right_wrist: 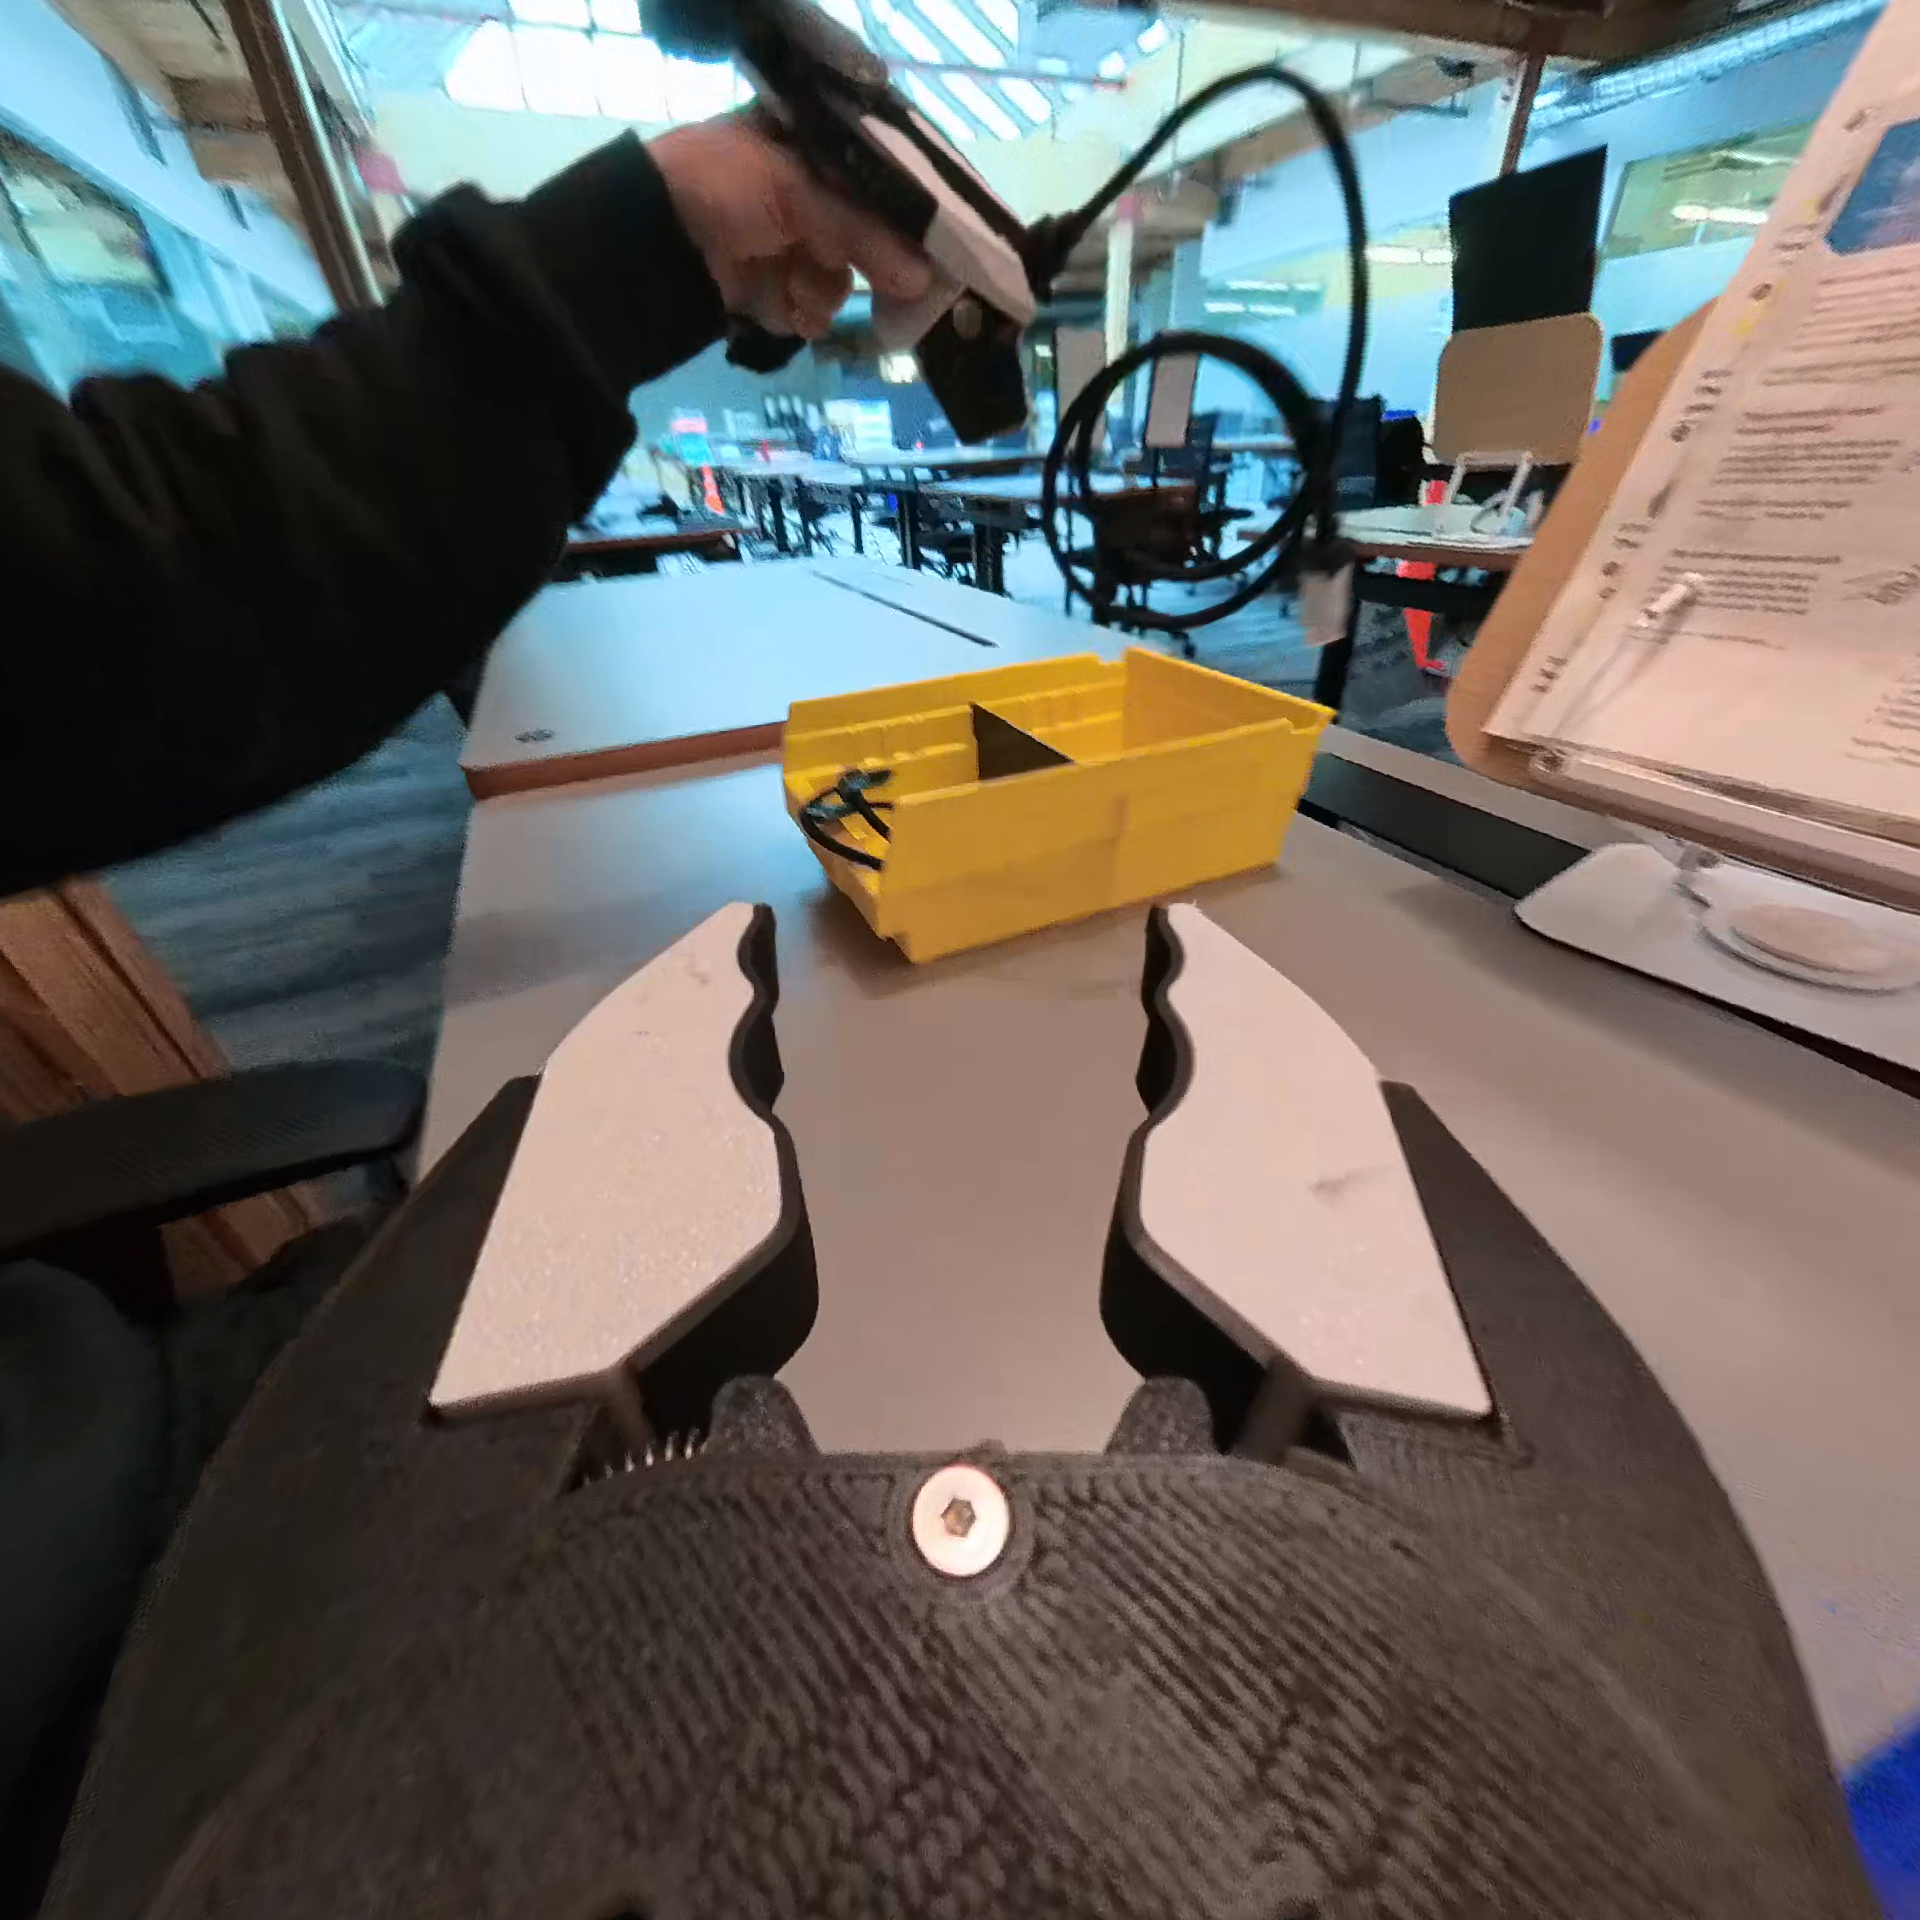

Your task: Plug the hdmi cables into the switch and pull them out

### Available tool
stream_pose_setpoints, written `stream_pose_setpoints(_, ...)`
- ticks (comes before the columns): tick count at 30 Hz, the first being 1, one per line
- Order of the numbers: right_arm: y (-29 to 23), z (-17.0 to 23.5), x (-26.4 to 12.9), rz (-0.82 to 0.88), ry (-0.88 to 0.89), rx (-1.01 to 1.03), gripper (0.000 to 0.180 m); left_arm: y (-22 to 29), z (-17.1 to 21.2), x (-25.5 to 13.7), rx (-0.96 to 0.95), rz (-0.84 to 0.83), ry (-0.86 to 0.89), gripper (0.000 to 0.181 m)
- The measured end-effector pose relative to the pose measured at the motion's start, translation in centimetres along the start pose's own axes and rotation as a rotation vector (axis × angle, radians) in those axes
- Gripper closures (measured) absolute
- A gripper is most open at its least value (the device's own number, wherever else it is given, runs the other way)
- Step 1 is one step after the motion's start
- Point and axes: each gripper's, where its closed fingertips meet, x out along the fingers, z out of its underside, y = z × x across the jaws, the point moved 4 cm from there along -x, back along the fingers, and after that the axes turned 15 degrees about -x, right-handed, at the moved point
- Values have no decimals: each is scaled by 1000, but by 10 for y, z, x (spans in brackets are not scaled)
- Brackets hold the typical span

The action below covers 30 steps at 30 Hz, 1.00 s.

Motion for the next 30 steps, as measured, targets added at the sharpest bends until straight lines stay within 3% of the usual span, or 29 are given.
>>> stream_pose_setpoints(5, -37, -16, 34, -64, 135, 115, 115, 96, 6, -33, -240, 431, 239, 159)
stream_pose_setpoints(9, -49, -6, 52, -47, 135, 188, 106, 176, 44, -23, -470, 841, 307, 159)
stream_pose_setpoints(13, -67, -6, 60, -190, 188, 274, 111, 236, 77, -3, -596, 1115, 308, 160)
stream_pose_setpoints(16, -66, -16, 56, -254, 301, 390, 120, 252, 91, 18, -655, 1151, 282, 160)
stream_pose_setpoints(18, -56, -13, 53, -223, 347, 463, 141, 255, 96, 27, -725, 1171, 257, 159)
stream_pose_setpoints(21, -45, 0, 52, -215, 355, 516, 154, 253, 103, 45, -832, 1133, 214, 159)
stream_pose_setpoints(27, -36, 29, 61, -254, 335, 890, 159, 239, 116, 76, -967, 1037, 167, 159)
stream_pose_setpoints(30, -36, 36, 64, -281, 417, 1117, 158, 221, 115, 79, -1026, 989, 279, 152)
